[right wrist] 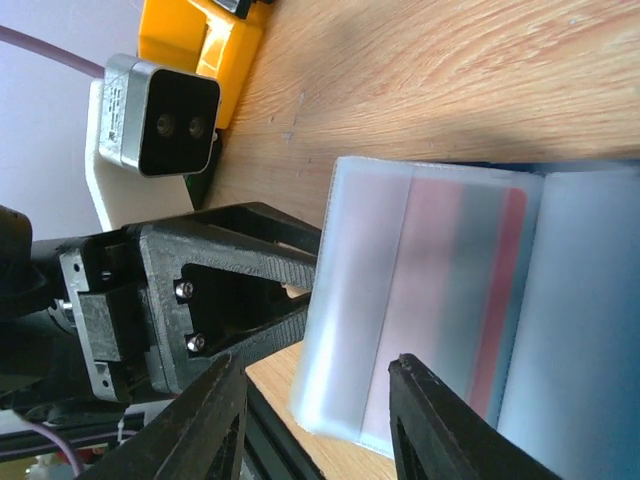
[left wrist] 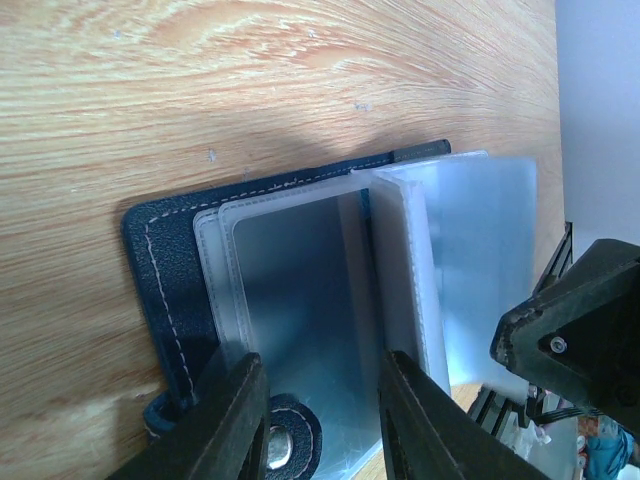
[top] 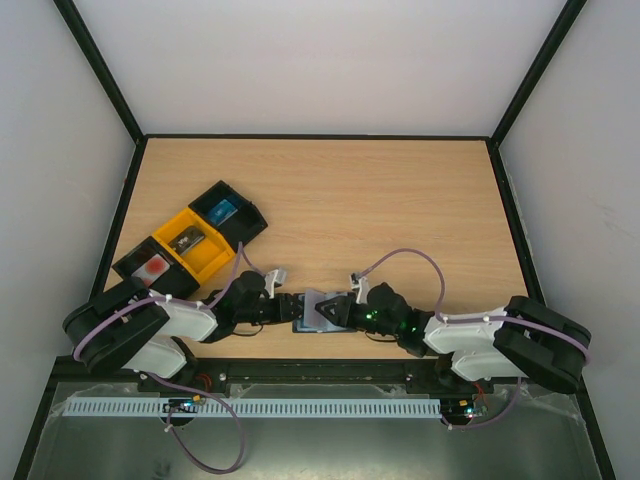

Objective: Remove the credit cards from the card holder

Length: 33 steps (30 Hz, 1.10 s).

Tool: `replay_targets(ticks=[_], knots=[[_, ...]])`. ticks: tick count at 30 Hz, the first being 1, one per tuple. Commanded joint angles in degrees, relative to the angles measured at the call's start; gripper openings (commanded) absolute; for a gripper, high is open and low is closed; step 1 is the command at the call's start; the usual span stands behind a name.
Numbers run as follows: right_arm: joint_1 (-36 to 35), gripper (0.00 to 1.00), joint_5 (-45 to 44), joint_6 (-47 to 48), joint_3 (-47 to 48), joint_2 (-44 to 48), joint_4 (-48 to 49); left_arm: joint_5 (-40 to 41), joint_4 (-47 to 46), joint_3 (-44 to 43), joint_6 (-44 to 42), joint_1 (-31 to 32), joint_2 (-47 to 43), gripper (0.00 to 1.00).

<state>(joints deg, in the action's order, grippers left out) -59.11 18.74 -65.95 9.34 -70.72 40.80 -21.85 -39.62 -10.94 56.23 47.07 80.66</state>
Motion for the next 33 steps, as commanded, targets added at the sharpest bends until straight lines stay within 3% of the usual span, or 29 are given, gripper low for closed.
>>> replay_targets(ticks=[1, 8, 13, 24, 29, 33], knots=[[-0.31, 0.39, -3.3, 0.83, 1.57, -0.33, -4.74, 0.15, 3.09, 1.46, 0.1, 0.39, 0.35, 0.34], [-0.39, 0.39, -9.7, 2.94, 4.52, 3.58, -19.76, -0.41, 5.41, 0.64, 0.26, 0.37, -2.63, 0.34], [-1.68, 0.48, -9.49, 4.81, 6.6, 6.92, -21.34, -0.5, 6.87, -0.44, 0.34, 0.35, -4.31, 0.35], [-5.25, 0.66, -9.24, 6.62, 11.4, -2.14, -19.85, -1.1, 7.46, -3.3, 1.23, 2.07, -4.07, 0.38], [-5.31, 0.64, -10.79, 6.78, 10.6, -0.66, -20.85, -0.59, 8.56, -4.96, 0.91, 3.14, -3.9, 0.38], [-5.34, 0.48, -12.56, 6.74, 9.94, 0.28, -22.39, 0.07, 8.66, -5.15, 0.9, 3.38, -3.33, 0.38]])
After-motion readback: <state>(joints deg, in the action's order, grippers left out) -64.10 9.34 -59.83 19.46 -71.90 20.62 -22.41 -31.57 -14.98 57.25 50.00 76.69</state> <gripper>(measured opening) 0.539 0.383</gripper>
